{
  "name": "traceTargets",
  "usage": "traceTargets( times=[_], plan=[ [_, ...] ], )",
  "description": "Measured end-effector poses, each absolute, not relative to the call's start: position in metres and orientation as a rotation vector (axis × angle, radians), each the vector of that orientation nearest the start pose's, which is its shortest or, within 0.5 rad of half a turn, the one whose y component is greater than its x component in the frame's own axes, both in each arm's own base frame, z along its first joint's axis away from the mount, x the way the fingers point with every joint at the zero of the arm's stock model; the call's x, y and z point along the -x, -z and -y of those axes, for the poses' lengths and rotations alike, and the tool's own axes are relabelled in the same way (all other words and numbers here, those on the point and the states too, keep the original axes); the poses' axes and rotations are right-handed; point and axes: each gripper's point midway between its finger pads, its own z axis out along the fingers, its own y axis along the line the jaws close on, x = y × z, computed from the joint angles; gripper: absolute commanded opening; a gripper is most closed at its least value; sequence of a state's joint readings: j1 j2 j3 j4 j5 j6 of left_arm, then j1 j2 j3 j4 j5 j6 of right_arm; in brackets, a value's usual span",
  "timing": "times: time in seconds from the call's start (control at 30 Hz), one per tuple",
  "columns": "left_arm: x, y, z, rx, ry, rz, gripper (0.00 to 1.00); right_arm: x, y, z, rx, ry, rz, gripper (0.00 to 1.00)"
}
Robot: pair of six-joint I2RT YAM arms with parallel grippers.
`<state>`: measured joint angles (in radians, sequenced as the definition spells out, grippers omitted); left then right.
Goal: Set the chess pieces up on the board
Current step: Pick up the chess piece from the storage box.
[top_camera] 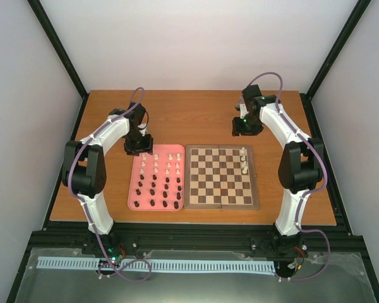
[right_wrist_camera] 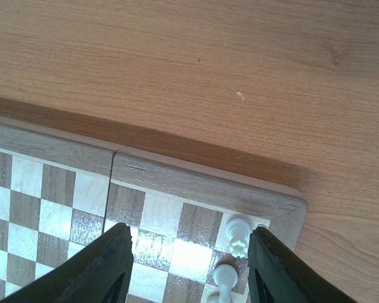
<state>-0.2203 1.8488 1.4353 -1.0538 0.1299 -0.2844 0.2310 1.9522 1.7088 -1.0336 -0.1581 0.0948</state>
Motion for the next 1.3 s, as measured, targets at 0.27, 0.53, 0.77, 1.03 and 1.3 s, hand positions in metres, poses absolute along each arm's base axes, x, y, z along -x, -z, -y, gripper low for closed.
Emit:
traceTargets(
  times=[0.27,0.53,0.77,1.03,1.3],
  plan=[
    [-0.359,-0.064,0.095,0.122,0.202,-3.08,0.6,-0.422,-0.124,-0.127,0.229,-0.29,-2.859,0.5],
    [-0.363,-0.046,0.087,0.166,0.187,-3.111,0.46,-0.421,-0.124,-0.127,0.229,-0.291,-2.862,0.5],
    [-0.366,-0.037,0.086,0.176,0.183,-3.126,0.36,-0.421,-0.123,-0.127,0.229,-0.29,-2.865,0.5],
    [-0.374,-0.031,0.087,0.179,0.182,-3.126,0.29,-0.42,-0.123,-0.127,0.229,-0.29,-2.867,0.5],
    [-0.379,-0.03,0.088,0.181,0.179,-3.12,0.15,-0.418,-0.121,-0.126,0.229,-0.289,-2.876,0.5]
  ],
)
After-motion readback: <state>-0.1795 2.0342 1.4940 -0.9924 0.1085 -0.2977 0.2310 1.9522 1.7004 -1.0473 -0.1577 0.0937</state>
